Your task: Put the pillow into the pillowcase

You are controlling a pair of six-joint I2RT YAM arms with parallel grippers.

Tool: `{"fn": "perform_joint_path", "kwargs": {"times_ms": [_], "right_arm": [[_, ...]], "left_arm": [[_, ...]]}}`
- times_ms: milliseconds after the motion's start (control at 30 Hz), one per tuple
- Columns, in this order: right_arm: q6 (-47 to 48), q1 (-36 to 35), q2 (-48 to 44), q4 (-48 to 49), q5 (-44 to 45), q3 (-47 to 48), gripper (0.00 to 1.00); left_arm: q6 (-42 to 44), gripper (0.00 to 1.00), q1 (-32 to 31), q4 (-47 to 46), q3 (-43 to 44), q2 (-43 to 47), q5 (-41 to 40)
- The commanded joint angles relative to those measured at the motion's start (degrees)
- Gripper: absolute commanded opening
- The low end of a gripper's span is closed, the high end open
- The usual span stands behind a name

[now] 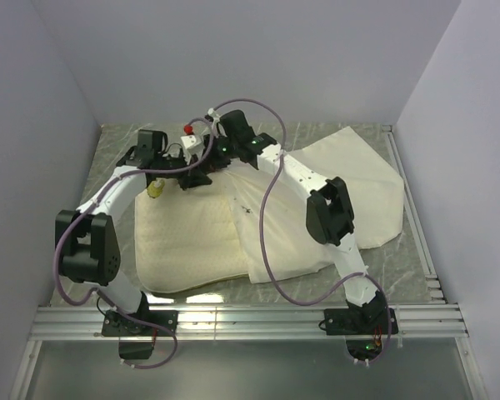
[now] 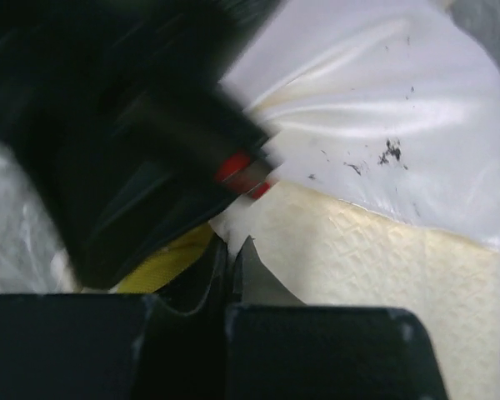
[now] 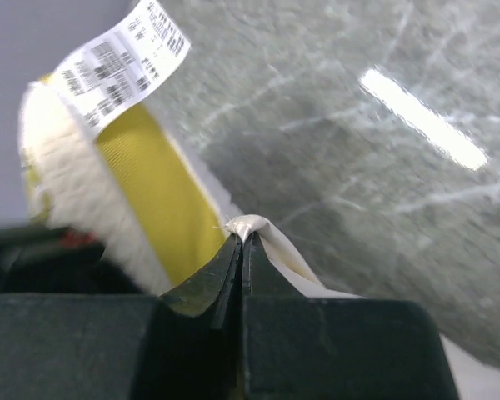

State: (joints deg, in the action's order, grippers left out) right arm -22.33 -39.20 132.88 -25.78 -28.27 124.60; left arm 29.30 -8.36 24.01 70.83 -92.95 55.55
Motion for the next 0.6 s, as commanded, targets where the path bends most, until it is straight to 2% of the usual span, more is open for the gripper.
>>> {"fn": "perform_joint_path", "kwargs": {"times_ms": [0, 33, 67, 100, 133, 167, 267, 333, 367, 433, 467, 500, 533, 567], "right_arm": [[-3.3, -1.2, -2.5, 9.7, -2.4, 3.8, 0.00], [-3.3, -1.2, -2.2, 10.7, -2.8, 3.6, 0.12], [-3.2, -1.1, -1.8, 11.5, -3.5, 3.5, 0.51], [-3.0, -1.2, -1.5, 11.1, -4.1, 4.6, 0.71], [-2.4, -1.0, -1.5, 8.8, -4.0, 5.1, 0.85], [-0.5, -0.9, -2.0, 7.7, -3.9, 5.0, 0.94], [6.0, 0.3, -6.7, 1.2, -1.4, 2.3, 0.95], [9.7, 1.0, -12.2, -3.5, 2.2, -1.5, 0.95], [12.5, 1.8, -14.5, -4.4, 3.6, -6.2, 0.95], [14.2, 2.7, -21.9, -5.9, 6.4, -12.5, 0.95], [15.1, 3.7, -24.7, -5.9, 6.8, -19.6, 0.93], [15.5, 4.0, -29.8, -6.0, 7.4, -23.5, 0.93], [15.4, 4.3, -32.7, -6.1, 7.8, -27.5, 0.92], [15.1, 4.7, -35.4, -6.0, 7.5, -31.5, 0.91]], "left_arm": [[-14.8, 0.00, 7.4, -11.2, -2.8, -0.3, 4.6], [-17.0, 0.00, 8.4, -12.2, -3.4, -1.0, 3.9], [-19.7, 0.00, 11.0, -18.1, -4.6, -1.4, 2.9], [-26.6, 0.00, 14.0, -21.8, -7.3, -2.3, -0.1], [-28.8, 0.00, 15.1, -25.8, -8.2, -3.0, -1.3], [-32.8, 0.00, 15.9, -29.4, -8.5, -4.0, -2.6], [-39.9, 0.00, 17.0, -33.8, -8.3, -7.9, -8.2], [-44.3, 0.00, 16.8, -37.1, -7.8, -10.6, -10.7], [-46.0, 0.03, 16.6, -36.9, -7.2, -11.6, -11.2], [-45.4, 0.20, 15.8, -33.0, -4.1, -13.6, -11.3], [-42.3, 0.40, 15.6, -30.5, -2.9, -13.8, -10.4], [-39.5, 0.47, 15.3, -27.6, -0.5, -13.0, -9.6], [-36.4, 0.53, 15.4, -20.5, 0.4, -11.7, -9.2], [-33.2, 0.64, 15.5, -17.3, 0.9, -10.1, -9.0]]}}
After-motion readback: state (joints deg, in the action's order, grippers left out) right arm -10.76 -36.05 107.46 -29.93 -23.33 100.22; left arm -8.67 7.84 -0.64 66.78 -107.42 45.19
